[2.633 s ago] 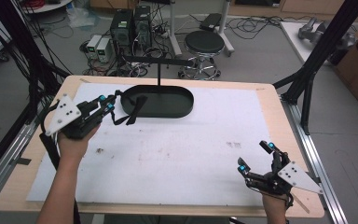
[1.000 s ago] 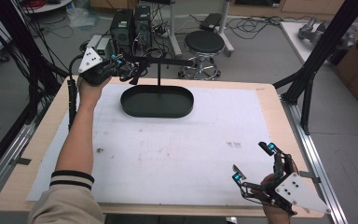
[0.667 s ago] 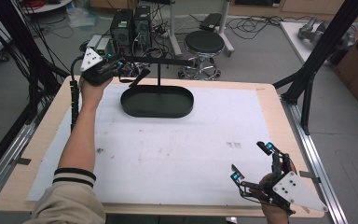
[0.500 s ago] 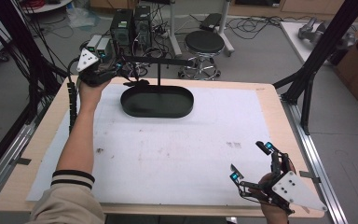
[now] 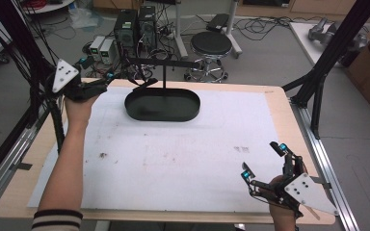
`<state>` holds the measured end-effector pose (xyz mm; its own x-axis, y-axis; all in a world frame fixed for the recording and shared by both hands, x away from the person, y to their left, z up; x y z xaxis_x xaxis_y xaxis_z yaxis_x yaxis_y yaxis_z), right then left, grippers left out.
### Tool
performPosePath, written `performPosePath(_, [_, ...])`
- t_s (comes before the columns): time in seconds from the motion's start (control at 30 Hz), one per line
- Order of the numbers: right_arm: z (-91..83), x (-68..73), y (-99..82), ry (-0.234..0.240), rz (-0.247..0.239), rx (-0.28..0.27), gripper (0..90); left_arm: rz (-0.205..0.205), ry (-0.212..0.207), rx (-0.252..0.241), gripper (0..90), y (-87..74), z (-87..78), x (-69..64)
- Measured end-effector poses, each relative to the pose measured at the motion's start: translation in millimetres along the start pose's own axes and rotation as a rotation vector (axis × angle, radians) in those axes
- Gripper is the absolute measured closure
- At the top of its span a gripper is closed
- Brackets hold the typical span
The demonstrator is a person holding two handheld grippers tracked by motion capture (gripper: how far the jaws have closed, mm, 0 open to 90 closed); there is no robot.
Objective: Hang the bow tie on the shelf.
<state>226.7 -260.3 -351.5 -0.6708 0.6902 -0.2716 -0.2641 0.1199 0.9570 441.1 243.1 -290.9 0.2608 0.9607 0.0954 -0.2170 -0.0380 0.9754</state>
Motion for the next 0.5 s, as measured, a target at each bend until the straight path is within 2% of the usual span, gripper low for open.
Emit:
performPosePath(0.13, [-0.6, -10.6, -7.8, -0.034, 0.036, -0.002, 9.3, 0.020, 0.033, -0.036, 21.2, 15.9, -35.7, 5.6])
performPosePath(0.23, [0.1, -15.3, -13.3, -0.049, 0.047, 0.004, 9.3, 0.017, 0.071, -0.036, 18.8, 21.7, -61.9, 12.8])
performPosePath(0.37, [1.4, -19.8, -20.6, -0.062, 0.074, 0.014, 9.3, 0.035, 0.099, -0.028, 18.1, 20.7, -98.5, 15.6])
performPosePath(0.5, [2.0, -21.3, -26.2, -0.064, 0.086, 0.027, 9.3, 0.055, 0.115, -0.015, 17.3, 11.5, -133.5, 12.3])
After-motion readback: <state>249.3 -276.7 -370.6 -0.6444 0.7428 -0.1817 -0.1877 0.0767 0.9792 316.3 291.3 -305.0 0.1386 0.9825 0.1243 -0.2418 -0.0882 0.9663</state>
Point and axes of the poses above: each handheld gripper's, and its own axes: z roughly forward along the jaws, y roughly out of its top, x roughly to its left, the point moved 4 cm from there along z, roughly forward along the jaws, and after that the axes turned 13 degrees about y, right-handed, at the moved point
